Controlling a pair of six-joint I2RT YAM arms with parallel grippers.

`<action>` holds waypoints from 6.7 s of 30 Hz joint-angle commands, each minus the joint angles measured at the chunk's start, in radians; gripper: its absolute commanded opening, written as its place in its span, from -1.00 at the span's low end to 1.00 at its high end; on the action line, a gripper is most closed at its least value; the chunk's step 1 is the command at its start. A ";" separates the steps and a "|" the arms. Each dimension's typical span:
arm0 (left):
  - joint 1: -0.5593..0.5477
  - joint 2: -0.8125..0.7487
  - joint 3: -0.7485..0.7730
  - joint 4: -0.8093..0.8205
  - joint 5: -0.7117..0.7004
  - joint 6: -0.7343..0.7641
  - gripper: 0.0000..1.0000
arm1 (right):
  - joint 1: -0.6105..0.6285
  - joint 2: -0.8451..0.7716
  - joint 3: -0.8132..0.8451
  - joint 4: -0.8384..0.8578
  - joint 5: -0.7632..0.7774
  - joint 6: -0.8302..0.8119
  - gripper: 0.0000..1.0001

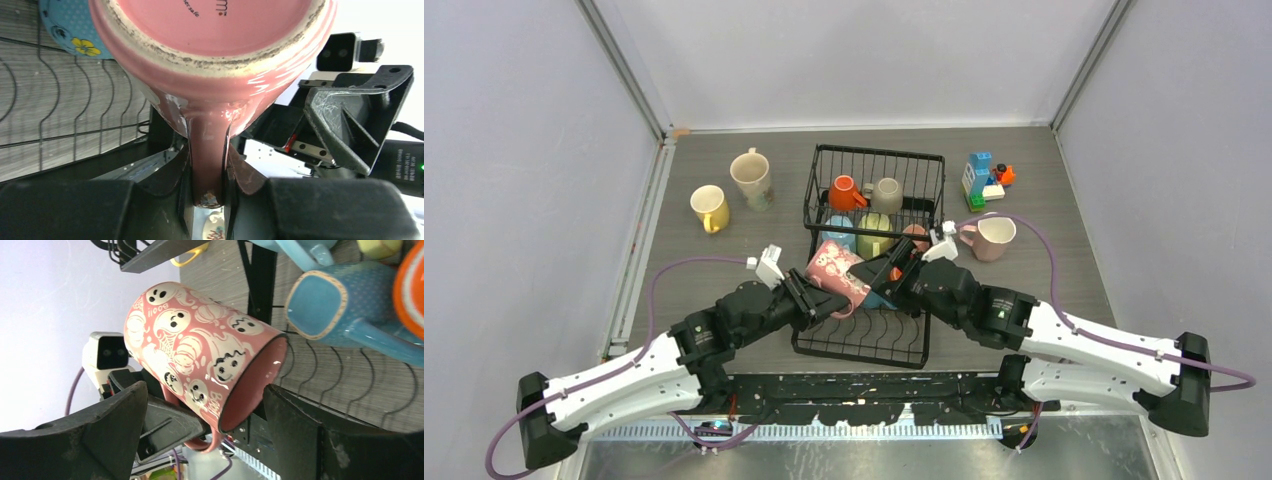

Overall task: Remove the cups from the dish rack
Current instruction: Unload the cup from the dish rack, then place the cup at the center of the board.

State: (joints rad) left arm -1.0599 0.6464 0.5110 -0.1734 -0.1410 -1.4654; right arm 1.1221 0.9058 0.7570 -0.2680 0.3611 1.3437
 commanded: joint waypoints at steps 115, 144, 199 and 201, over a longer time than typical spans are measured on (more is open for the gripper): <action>0.001 0.027 0.479 -0.199 0.412 0.385 0.99 | -1.409 0.629 0.906 -0.732 -0.217 -0.581 -0.99; 0.000 0.015 0.437 -0.172 0.419 0.367 0.99 | -1.396 1.214 1.333 -0.800 -0.190 -0.453 -0.99; 0.001 0.017 0.559 -0.364 0.271 0.502 0.99 | -1.273 0.613 1.066 -0.738 -0.131 -0.480 0.99; 0.001 0.025 0.605 -0.428 0.196 0.549 0.99 | -1.233 0.549 1.022 -0.717 -0.129 -0.486 1.00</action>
State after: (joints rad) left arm -1.0565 0.6659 1.0096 -0.4976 0.1852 -1.0325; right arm -0.1730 1.5818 1.8366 -1.0477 0.2367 0.8707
